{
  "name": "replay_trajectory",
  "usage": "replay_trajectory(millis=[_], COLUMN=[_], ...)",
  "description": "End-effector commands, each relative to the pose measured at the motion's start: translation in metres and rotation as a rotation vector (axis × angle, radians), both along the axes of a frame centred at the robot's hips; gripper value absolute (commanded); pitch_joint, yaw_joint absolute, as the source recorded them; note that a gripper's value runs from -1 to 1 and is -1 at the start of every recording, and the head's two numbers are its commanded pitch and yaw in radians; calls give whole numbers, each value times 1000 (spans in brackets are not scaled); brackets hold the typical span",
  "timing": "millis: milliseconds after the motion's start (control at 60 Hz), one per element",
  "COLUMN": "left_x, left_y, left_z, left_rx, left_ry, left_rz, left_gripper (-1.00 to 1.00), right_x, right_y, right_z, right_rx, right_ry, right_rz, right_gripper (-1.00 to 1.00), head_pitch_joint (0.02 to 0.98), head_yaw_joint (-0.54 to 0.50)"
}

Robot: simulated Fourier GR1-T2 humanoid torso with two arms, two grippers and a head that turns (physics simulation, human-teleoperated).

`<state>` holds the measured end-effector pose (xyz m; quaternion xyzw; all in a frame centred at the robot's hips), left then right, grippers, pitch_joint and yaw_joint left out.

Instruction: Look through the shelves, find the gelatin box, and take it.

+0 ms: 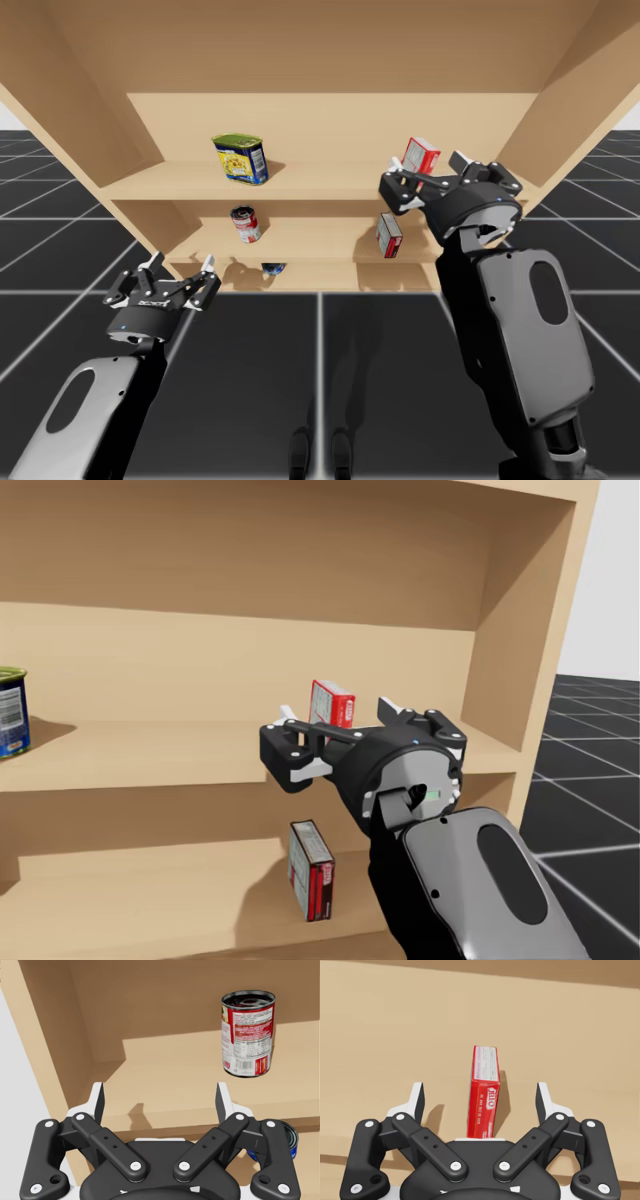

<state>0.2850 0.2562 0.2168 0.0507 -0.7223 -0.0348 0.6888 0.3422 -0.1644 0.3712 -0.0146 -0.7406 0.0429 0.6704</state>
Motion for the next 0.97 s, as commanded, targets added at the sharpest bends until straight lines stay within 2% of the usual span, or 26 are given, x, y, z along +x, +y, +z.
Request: replay_trajectory(millis=[17,67,83,133,150,167,183,200,283,450,617,800,967], left_x=[0,0,0,0,-1,-1,-1,-1,-1,-1,-1,-2,-2], left_y=[0,1,1,1,1,1,1,1,2,1,1,0,0], left_z=[1,1,1,1,1,1,1,1,1,1,1,1,1], left_rx=[-4,-5,-6,-6,-6,-6,-7,-7,-7,-7,-7,-5,-5], left_ry=[-6,-7,-8,-8,-9,-9,-8,-8,-7,-9,-9,-9,-9], left_rz=[5,6,8,9,10,10,11,11,11,9,10,10,9], left_gripper=[-1000,-1000,-1000,-1000,-1000,-1000,-1000,-1000,-1000,-1000,-1000,-1000,-1000], right_x=[16,17,18,18,18,18,18,17,17,15,-1,-40,-92], right_y=[-1,0,0,0,1,1,1,1,-1,-8,-17,-22,-32], right_z=[-2,-2,-1,-1,-2,-2,-2,-2,-4,-6,7,19,11], right_rx=[-8,-8,-20,-26,-37,-31,-30,-25,-18,-15,-20,-42,-67], right_ry=[1,3,1,-1,-19,-17,-9,1,28,30,-32,-105,-150], right_rz=[-11,-9,13,12,-14,-15,-4,-4,-3,-16,-37,-42,-37], right_gripper=[-1000,-1000,-1000,-825,-61,811,953,1000,1000,1000,1000,1000,1000], head_pitch_joint=[302,302,303,305,307,307,307,308,311,314,316,317,319], head_yaw_joint=[-287,-286,-287,-287,-286,-286,-286,-286,-285,-287,-289,-287,-286])
